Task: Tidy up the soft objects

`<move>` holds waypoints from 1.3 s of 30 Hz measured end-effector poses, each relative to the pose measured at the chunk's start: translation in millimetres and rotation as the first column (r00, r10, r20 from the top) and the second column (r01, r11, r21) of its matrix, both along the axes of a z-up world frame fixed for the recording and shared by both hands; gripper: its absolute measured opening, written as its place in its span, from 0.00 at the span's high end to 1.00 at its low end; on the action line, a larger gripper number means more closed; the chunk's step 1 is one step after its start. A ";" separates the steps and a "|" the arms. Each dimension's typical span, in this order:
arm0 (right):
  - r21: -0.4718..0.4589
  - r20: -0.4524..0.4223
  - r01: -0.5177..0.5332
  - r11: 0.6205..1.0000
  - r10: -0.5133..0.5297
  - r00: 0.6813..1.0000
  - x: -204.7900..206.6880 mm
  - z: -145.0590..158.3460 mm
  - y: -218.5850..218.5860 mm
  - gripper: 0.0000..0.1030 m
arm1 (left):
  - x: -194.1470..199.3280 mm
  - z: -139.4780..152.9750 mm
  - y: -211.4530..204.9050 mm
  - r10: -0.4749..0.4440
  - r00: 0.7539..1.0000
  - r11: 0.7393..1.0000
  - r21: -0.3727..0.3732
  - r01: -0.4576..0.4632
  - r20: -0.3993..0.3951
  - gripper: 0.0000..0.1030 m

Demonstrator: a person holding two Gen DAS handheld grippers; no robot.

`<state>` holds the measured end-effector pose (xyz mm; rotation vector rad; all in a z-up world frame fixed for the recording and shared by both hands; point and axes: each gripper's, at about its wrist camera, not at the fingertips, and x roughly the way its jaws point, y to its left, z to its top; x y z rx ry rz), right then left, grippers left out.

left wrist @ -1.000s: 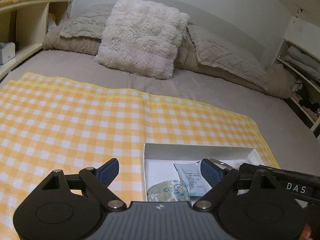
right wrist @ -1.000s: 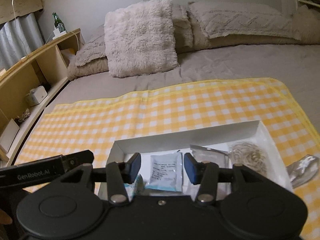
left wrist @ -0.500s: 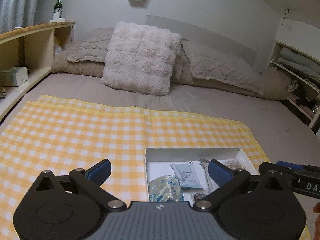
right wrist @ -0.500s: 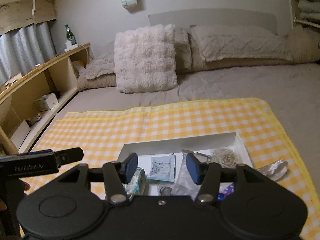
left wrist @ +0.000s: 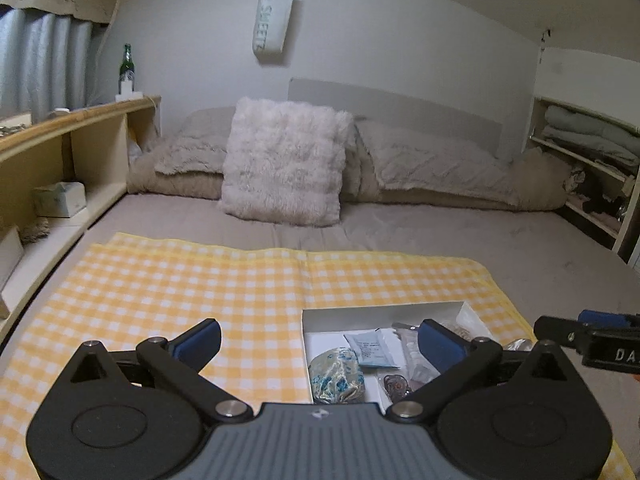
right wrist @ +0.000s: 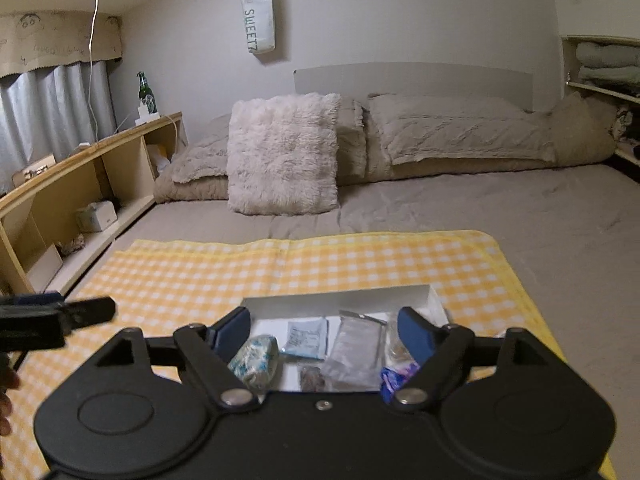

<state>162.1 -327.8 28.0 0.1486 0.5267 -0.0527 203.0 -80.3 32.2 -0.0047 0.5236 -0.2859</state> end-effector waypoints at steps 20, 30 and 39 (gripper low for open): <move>-0.119 0.088 0.057 0.991 -0.047 0.995 -118.0 -7.6 6.3 0.00 | -100.8 -22.8 1.3 -0.003 0.999 0.996 0.092 -0.001 0.037 0.00; -0.157 0.082 0.032 0.987 -0.019 0.996 -147.8 -17.0 19.8 0.00 | -126.9 -30.0 2.8 -0.009 0.999 0.994 0.112 0.003 0.054 0.00; -0.168 0.089 0.041 0.985 -0.026 0.996 -154.5 -16.6 23.4 0.00 | -137.1 -31.8 3.8 -0.022 0.998 0.994 0.113 0.015 0.060 0.00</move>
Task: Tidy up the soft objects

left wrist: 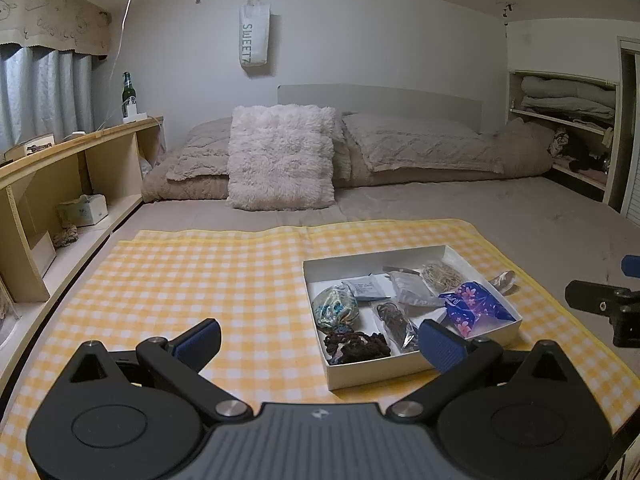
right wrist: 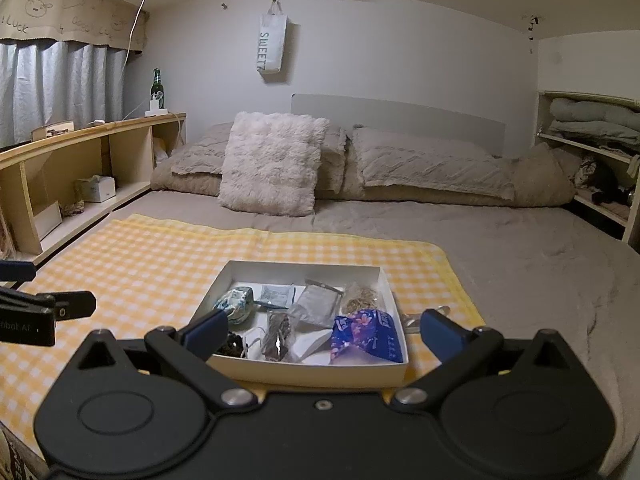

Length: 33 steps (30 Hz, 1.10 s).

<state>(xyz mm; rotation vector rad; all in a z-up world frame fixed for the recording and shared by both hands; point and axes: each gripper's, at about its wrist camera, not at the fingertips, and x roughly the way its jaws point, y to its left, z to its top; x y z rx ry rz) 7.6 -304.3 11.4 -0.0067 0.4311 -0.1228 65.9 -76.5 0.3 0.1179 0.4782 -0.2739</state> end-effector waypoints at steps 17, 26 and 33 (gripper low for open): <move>-0.003 0.006 0.010 1.000 -0.010 1.000 -0.6 0.9 3.0 0.00 | -1.8 2.2 3.7 -0.010 1.000 1.000 -0.027 0.010 -0.004 0.00; -0.004 0.006 0.010 1.000 -0.010 1.000 -1.0 0.8 4.1 0.00 | -2.1 2.3 3.0 -0.009 1.000 1.000 -0.027 0.008 -0.004 0.00; -0.005 0.007 0.007 1.000 -0.007 1.000 -0.9 0.6 3.6 0.00 | -2.1 2.2 3.4 -0.009 1.000 1.000 -0.027 0.009 -0.003 0.00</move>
